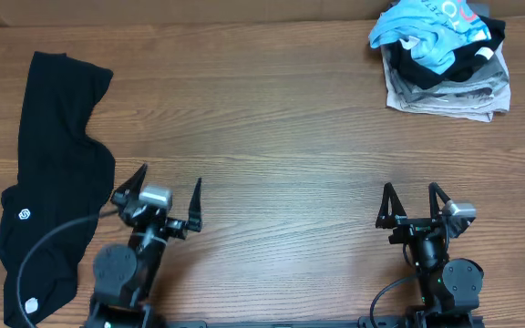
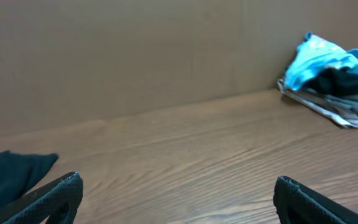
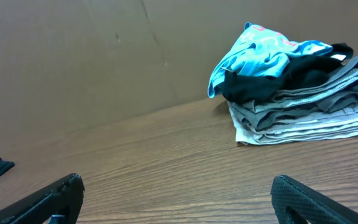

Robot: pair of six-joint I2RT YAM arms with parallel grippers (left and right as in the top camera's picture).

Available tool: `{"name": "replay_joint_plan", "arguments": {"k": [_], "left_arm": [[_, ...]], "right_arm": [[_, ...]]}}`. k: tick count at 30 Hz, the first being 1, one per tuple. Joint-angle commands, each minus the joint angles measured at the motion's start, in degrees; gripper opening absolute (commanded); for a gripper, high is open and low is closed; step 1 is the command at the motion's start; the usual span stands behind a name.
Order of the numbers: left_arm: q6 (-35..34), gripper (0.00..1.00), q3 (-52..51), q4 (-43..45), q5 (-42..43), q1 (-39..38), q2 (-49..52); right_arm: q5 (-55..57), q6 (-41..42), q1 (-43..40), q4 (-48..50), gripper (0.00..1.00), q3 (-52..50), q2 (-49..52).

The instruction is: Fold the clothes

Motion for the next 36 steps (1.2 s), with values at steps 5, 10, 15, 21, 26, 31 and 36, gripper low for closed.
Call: {"name": "replay_joint_plan", "arguments": {"k": [5,10,15,21,26,31,36], "left_arm": [[-5.6,1.00,-8.3,0.5,0.7,5.8,-11.9],[-5.5,1.00,-11.5,0.2,2.3,9.3,-17.0],[-5.5,1.00,-12.3,-3.5,5.1,12.7,-20.6],[-5.9,1.00,-12.3,-8.4,6.0,15.5,-20.6],[-5.9,1.00,-12.3,-8.3,5.9,15.5,-20.5],[-5.9,1.00,-12.3,-8.2,5.9,15.5,-20.5],[-5.9,1.00,-12.3,-8.2,5.9,15.5,-20.5]], "right_arm": [[0.4,0.2,0.3,0.3,1.00,-0.6,-0.6],[0.4,0.2,0.3,0.3,1.00,-0.6,-0.6],[0.4,0.2,0.3,0.3,1.00,-0.6,-0.6],[0.4,0.2,0.3,0.3,1.00,-0.6,-0.6],[0.4,0.2,0.3,0.3,1.00,-0.6,-0.6],[0.4,0.2,0.3,0.3,1.00,-0.6,-0.6],[0.4,0.2,0.3,0.3,1.00,-0.6,-0.6]]}}
